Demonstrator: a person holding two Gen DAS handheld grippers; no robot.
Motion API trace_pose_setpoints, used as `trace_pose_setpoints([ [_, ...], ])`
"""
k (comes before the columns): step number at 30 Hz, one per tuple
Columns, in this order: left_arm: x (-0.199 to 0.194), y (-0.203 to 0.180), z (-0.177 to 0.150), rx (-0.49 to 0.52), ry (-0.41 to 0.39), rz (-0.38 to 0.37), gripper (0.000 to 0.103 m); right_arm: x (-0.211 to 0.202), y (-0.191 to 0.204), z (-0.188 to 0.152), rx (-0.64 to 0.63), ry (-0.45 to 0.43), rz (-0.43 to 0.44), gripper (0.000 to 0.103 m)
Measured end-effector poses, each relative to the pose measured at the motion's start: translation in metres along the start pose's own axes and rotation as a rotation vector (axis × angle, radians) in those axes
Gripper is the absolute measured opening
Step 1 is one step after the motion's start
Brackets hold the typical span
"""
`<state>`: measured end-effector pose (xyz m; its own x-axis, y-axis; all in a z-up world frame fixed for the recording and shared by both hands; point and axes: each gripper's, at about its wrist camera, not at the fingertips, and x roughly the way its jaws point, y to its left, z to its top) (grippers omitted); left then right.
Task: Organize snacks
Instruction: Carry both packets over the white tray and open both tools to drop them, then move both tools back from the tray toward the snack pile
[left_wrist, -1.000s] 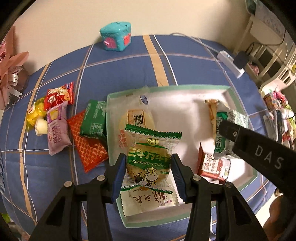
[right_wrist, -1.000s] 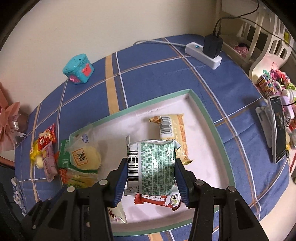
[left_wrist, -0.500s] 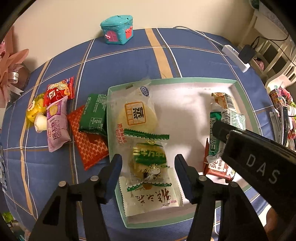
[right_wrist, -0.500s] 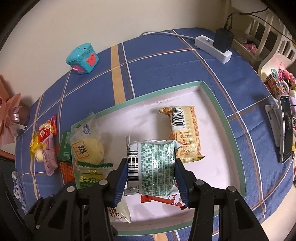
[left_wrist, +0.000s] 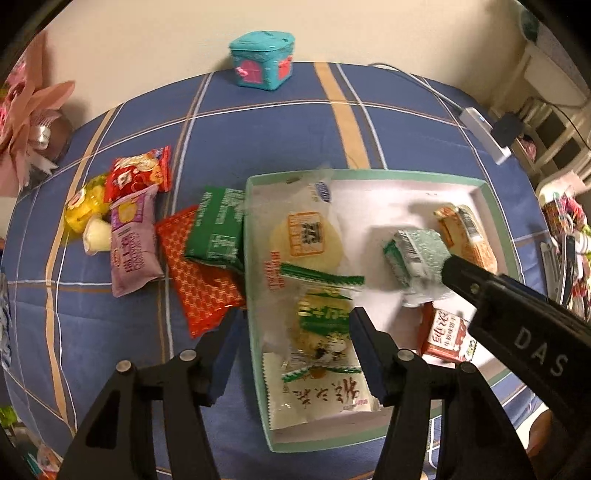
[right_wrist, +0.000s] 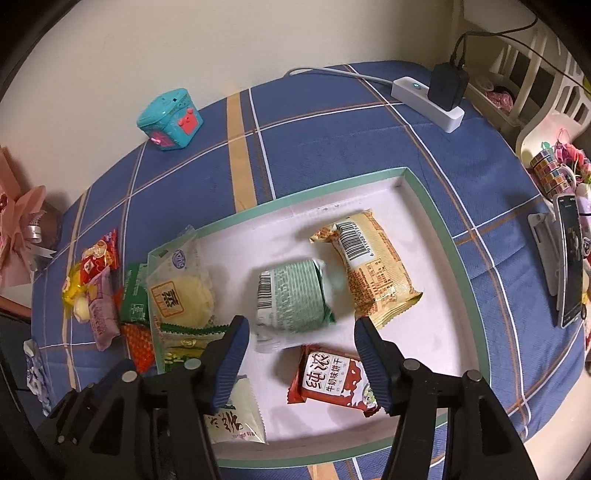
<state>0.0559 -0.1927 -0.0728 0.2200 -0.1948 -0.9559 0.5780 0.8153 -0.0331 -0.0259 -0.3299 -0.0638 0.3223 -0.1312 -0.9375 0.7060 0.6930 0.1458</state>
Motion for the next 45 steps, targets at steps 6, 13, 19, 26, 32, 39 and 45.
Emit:
trace_pose_setpoints([
  [6, -0.003, 0.038, 0.006, -0.126, -0.016, 0.002, 0.067, 0.001, 0.011, -0.004, -0.031, 0.004, -0.019, 0.063],
  [13, -0.013, 0.087, 0.006, -0.255, -0.068, 0.062, 0.077, -0.004, 0.037, -0.010, -0.103, -0.016, -0.017, 0.063],
  [19, -0.017, 0.103, 0.004, -0.306, -0.089, 0.065, 0.077, -0.007, 0.055, -0.013, -0.147, -0.025, -0.020, 0.063],
  [26, -0.015, 0.109, 0.003, -0.313, -0.100, 0.092, 0.095, -0.006, 0.062, -0.014, -0.161, -0.036, -0.043, 0.100],
  [32, -0.015, 0.114, 0.000, -0.326, -0.110, 0.105, 0.098, -0.008, 0.063, -0.016, -0.177, -0.051, -0.065, 0.103],
  [39, -0.018, 0.120, -0.004, -0.326, -0.129, 0.108, 0.098, -0.008, 0.064, -0.020, -0.188, -0.066, -0.075, 0.103],
  [45, -0.022, 0.130, -0.002, -0.331, -0.166, 0.101, 0.099, -0.011, 0.072, -0.020, -0.186, -0.087, -0.046, 0.103],
])
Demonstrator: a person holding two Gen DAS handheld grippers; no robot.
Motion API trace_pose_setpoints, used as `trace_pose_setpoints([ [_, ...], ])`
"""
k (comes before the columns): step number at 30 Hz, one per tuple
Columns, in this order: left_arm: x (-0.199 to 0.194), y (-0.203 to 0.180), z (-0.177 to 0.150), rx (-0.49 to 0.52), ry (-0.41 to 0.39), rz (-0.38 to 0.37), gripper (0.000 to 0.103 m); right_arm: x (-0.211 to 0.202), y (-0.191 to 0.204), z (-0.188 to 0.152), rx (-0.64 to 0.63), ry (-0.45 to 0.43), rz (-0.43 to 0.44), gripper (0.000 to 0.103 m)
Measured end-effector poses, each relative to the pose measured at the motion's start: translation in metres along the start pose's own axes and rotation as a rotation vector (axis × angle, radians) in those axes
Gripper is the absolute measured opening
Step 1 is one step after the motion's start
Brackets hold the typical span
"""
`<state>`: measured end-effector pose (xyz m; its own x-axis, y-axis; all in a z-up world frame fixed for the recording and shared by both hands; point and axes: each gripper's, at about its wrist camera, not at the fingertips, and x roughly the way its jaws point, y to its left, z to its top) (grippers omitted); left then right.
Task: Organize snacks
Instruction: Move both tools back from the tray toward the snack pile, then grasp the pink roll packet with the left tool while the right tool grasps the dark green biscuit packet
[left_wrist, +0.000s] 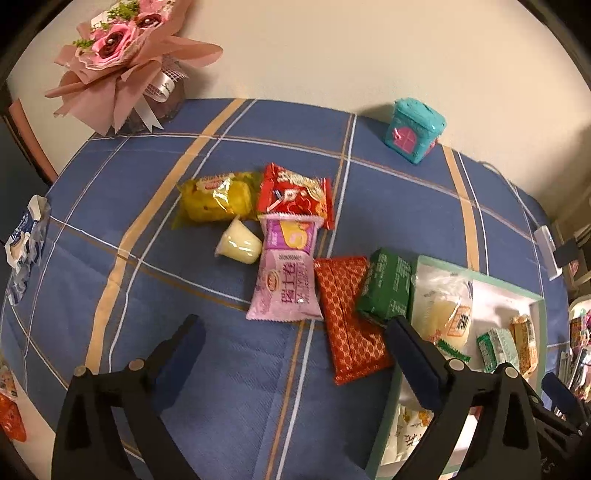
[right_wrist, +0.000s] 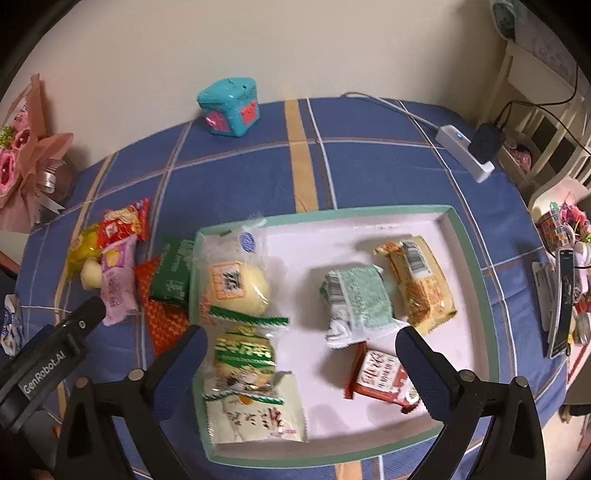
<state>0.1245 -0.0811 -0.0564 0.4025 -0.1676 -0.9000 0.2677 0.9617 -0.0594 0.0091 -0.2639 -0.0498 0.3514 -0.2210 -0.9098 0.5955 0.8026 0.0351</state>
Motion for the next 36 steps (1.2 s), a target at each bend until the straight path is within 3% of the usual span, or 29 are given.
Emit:
trace_pose_setpoints([
  [14, 0.003, 0.051, 0.018, -0.097, 0.026, 0.040, 0.098, 0.007, 0.061, 0.003, -0.069, -0.019, 0.122, 0.103],
  [26, 0.011, 0.055, 0.033, -0.155, 0.018, -0.027, 0.098, 0.018, 0.087, 0.013, -0.113, -0.026, 0.130, 0.102],
  [36, 0.038, 0.046, 0.047, -0.134, 0.036, -0.053, 0.098, 0.042, 0.100, 0.028, -0.121, 0.003, 0.120, 0.074],
])
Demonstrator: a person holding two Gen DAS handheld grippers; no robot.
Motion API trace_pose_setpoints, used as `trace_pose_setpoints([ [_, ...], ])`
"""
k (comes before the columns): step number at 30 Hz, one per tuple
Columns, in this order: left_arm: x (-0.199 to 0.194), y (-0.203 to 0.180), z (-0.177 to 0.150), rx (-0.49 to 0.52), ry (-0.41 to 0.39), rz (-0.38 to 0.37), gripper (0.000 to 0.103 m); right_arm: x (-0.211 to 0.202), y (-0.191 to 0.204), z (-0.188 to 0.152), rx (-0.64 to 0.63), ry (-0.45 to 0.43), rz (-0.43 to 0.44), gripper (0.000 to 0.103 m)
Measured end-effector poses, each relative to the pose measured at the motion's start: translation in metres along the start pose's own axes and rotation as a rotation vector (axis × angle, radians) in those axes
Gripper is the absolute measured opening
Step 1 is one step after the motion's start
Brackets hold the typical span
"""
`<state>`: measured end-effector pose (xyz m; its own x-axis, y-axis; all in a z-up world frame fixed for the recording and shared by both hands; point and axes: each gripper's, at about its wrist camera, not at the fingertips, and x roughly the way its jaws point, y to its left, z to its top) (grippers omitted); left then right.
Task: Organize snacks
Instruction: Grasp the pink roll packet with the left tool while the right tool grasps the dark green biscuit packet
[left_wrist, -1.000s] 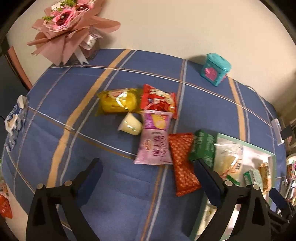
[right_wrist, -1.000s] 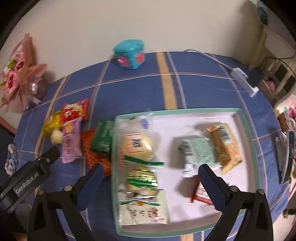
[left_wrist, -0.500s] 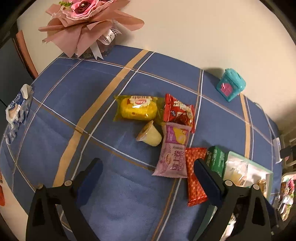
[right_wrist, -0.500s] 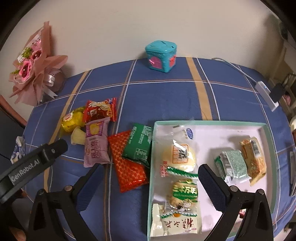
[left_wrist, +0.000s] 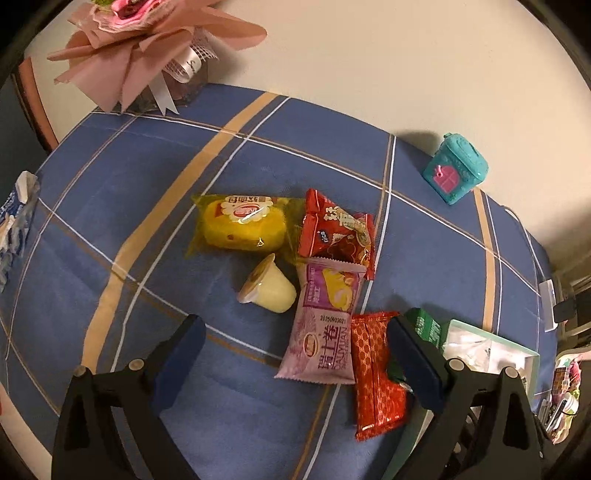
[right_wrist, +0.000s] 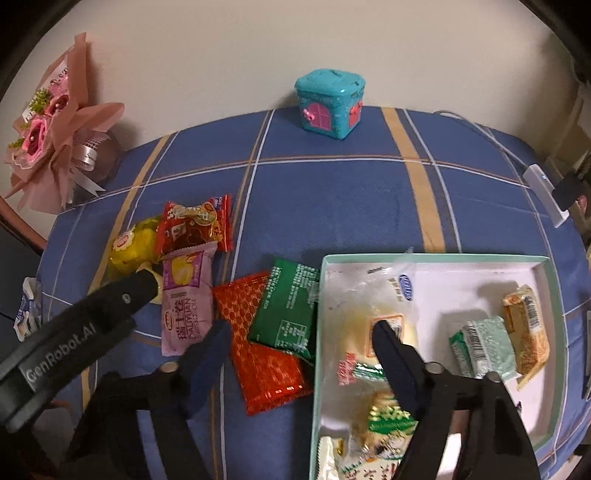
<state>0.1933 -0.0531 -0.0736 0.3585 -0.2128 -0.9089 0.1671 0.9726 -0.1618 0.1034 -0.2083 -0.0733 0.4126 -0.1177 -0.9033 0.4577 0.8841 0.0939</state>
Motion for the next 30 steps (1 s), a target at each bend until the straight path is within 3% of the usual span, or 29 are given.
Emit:
trace_pose_setpoints([
  [8, 0.029, -0.001, 0.003, 0.004, 0.049, -0.029, 0.097, 0.025, 0.013, 0.008, -0.028, 0.033, 0.015, 0.056],
  [14, 0.043, -0.007, 0.001, 0.026, 0.075, -0.038, 0.091, 0.038, 0.017, 0.011, -0.051, 0.048, -0.008, 0.051],
  [16, 0.047, -0.008, 0.001, 0.023, 0.083, -0.048, 0.082, 0.040, 0.018, 0.012, -0.054, 0.052, -0.006, 0.047],
  [28, 0.057, -0.004, -0.003, -0.014, 0.135, -0.098, 0.080, 0.048, 0.024, 0.010, -0.074, 0.068, -0.045, 0.047],
  [30, 0.059, 0.000, -0.004, -0.021, 0.137, -0.077, 0.080, 0.047, 0.027, 0.009, -0.083, 0.071, -0.042, 0.047],
])
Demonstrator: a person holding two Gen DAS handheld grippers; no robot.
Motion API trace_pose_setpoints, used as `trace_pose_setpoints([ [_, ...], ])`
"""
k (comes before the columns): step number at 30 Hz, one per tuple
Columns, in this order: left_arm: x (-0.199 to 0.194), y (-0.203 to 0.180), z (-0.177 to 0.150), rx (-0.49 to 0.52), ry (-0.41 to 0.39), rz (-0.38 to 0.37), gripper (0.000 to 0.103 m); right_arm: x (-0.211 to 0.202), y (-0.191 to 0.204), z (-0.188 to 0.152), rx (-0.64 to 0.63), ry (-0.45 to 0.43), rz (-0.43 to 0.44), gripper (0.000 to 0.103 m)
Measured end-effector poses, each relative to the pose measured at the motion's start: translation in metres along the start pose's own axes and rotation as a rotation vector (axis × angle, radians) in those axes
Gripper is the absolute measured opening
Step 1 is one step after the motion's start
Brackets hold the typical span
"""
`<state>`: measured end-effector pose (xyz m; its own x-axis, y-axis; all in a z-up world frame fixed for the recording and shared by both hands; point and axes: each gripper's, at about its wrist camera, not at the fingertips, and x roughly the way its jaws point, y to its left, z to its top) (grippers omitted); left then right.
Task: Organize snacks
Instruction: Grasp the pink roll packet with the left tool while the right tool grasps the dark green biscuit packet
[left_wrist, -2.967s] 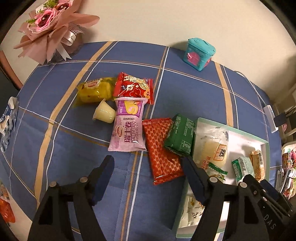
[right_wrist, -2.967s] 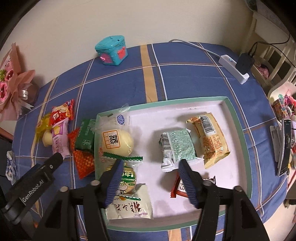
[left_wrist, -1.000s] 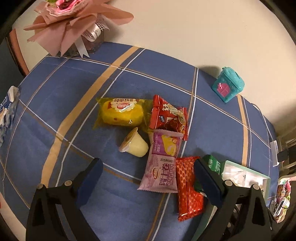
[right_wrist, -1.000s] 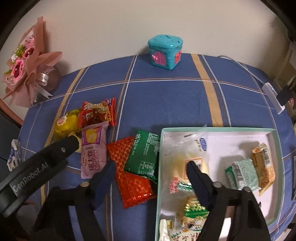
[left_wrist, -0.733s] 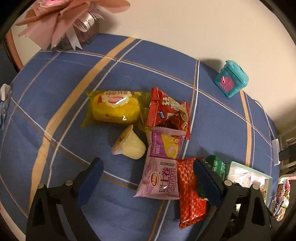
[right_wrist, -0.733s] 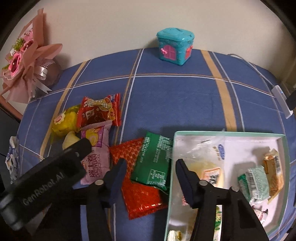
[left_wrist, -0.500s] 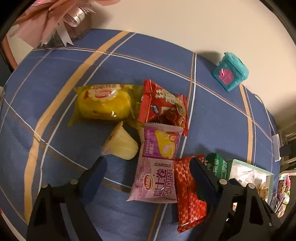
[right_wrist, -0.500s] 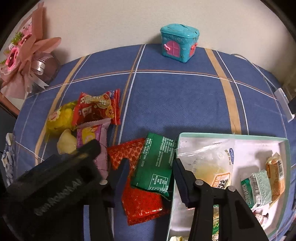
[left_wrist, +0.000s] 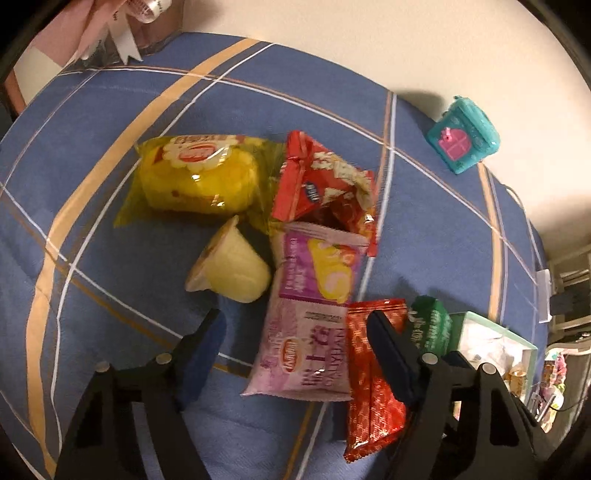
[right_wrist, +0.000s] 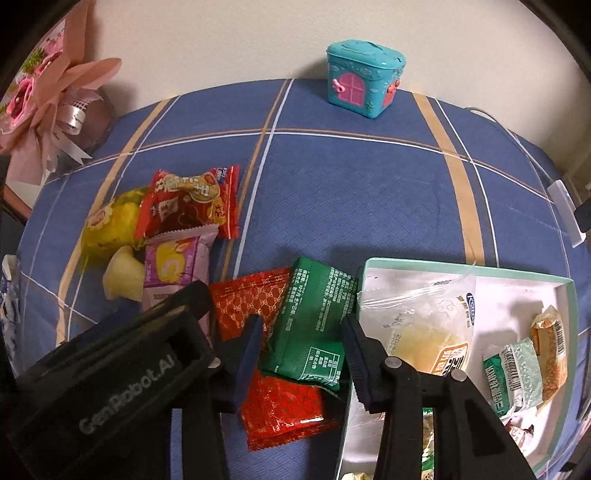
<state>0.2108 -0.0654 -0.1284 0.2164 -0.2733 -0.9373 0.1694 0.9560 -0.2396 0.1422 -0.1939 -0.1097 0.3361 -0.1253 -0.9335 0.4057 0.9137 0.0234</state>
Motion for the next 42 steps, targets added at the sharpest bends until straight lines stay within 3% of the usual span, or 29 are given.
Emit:
trace_pose_setpoints([
  [10, -0.002, 0.025, -0.001, -0.064, -0.007, 0.035, 0.080, -0.003, 0.006, -0.002, 0.003, 0.015, 0.090, 0.047],
  [17, -0.006, 0.040, 0.000, -0.080, -0.016, 0.039, 0.080, -0.004, -0.001, -0.002, 0.047, 0.016, 0.067, 0.047],
  [22, -0.007, 0.030, 0.001, -0.049, -0.023, 0.034, 0.080, -0.001, -0.005, -0.001, 0.056, 0.017, 0.030, 0.047],
  [35, 0.008, 0.009, 0.005, -0.003, 0.000, -0.008, 0.079, 0.010, -0.006, 0.001, 0.057, 0.023, 0.038, 0.051],
  [39, 0.010, 0.014, 0.004, -0.012, 0.003, 0.010, 0.065, 0.011, -0.005, 0.000, 0.049, 0.018, 0.024, 0.051],
  [42, 0.010, 0.014, 0.005, -0.008, 0.000, 0.005, 0.062, 0.010, -0.005, -0.001, 0.049, 0.013, 0.017, 0.049],
])
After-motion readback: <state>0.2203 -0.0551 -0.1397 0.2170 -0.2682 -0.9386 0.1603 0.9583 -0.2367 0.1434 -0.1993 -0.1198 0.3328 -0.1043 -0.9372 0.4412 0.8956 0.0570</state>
